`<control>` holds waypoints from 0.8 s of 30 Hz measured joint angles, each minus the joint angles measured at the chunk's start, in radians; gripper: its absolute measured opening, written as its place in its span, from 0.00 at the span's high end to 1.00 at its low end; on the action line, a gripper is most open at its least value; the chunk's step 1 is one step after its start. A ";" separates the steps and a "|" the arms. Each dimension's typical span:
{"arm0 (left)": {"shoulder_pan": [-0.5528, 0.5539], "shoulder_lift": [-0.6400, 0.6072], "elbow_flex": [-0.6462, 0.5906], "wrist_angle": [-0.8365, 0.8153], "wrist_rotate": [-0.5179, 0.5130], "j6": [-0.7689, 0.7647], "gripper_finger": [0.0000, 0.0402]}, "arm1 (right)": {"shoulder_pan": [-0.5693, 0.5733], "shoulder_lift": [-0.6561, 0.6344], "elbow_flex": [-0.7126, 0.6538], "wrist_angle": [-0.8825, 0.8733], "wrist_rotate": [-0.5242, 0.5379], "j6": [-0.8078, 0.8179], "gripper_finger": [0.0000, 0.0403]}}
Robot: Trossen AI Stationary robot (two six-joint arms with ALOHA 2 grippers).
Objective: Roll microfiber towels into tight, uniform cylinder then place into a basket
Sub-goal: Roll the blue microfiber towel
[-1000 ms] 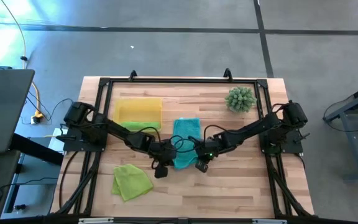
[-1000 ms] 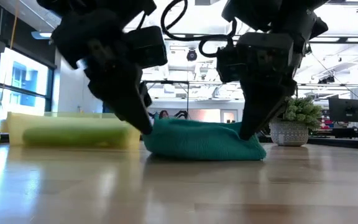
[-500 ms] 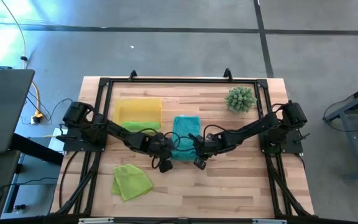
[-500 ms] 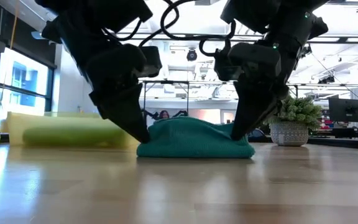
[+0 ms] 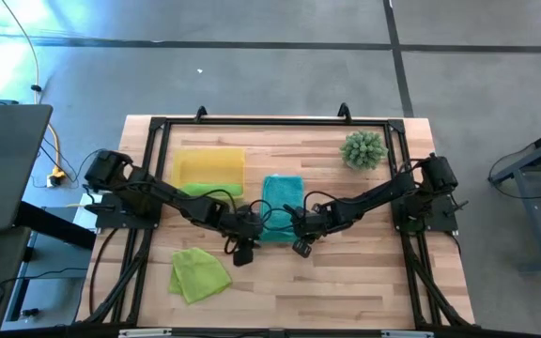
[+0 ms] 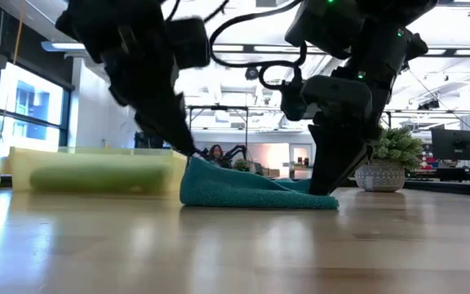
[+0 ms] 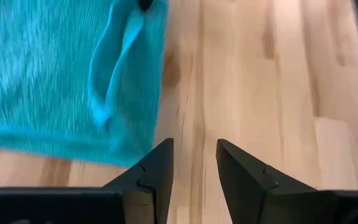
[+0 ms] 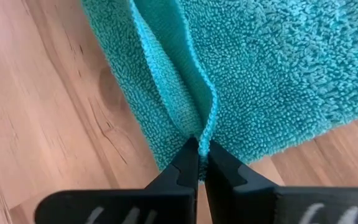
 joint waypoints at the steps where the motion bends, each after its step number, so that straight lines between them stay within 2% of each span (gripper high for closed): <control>1: -0.003 -0.003 0.000 0.015 -0.008 0.026 0.72 | 0.000 0.000 0.000 0.000 0.000 -0.001 1.00; 8: -0.006 0.072 0.001 0.144 -0.085 0.130 0.72 | 0.000 0.001 0.000 0.000 0.001 -0.001 1.00; 17: 0.031 0.148 -0.001 0.144 -0.241 0.189 0.72 | 0.000 0.001 0.000 0.002 0.001 -0.001 1.00; 24: 0.049 0.181 0.003 0.112 -0.188 0.167 0.72 | 0.000 0.000 0.000 0.002 -0.006 -0.050 0.96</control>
